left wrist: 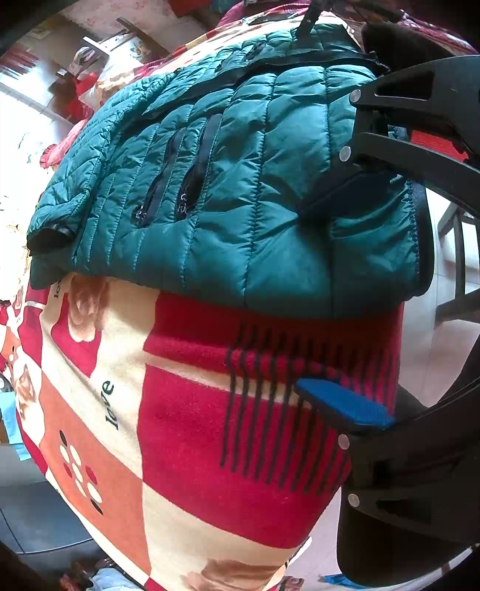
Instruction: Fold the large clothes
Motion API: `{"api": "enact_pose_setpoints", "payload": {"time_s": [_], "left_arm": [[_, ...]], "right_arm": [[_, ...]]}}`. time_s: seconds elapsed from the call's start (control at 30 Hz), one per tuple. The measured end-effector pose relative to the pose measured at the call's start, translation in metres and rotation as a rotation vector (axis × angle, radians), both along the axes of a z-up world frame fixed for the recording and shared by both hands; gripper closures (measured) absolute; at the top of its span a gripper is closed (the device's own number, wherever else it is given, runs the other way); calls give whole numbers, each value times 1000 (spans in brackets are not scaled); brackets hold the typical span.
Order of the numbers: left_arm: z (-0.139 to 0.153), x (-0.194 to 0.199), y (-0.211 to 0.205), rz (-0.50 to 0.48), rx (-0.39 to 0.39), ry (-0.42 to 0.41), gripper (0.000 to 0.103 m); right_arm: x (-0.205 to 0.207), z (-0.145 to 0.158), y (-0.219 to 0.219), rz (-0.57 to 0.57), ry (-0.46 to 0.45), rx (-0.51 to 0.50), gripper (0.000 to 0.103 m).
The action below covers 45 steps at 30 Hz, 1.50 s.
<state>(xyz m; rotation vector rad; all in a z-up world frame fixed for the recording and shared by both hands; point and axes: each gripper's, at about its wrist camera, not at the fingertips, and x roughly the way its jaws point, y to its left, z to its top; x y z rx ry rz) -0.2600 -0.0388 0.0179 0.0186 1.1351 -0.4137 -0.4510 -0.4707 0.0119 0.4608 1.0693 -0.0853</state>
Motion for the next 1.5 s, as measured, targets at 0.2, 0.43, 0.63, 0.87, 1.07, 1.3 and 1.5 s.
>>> {"api": "enact_pose_setpoints", "payload": {"time_s": [0.2,0.43,0.63,0.87,1.07,1.3,1.5], "left_arm": [[0,0,1,4,-6,9,16],[1,-2,-3,-17,-25,34,11],[1,-4,-5,-41,-42,37,11],[-1,-6,-13,-43,-16,25,7],[3,-13,-22,-129,-37,33,31],[18,-12,-18,-120,-61,8,78],[44,-13,-18,-150,-95,-46,84]], "right_arm": [[-1,0,1,7,-11,-1,13],[0,-1,3,-4,-30,5,9],[-1,5,9,57,-58,29,9],[-1,-1,12,65,-65,39,9],[-5,2,14,80,-96,34,44],[-13,11,2,60,-143,72,69],[-17,38,-5,54,-233,123,75]]}}
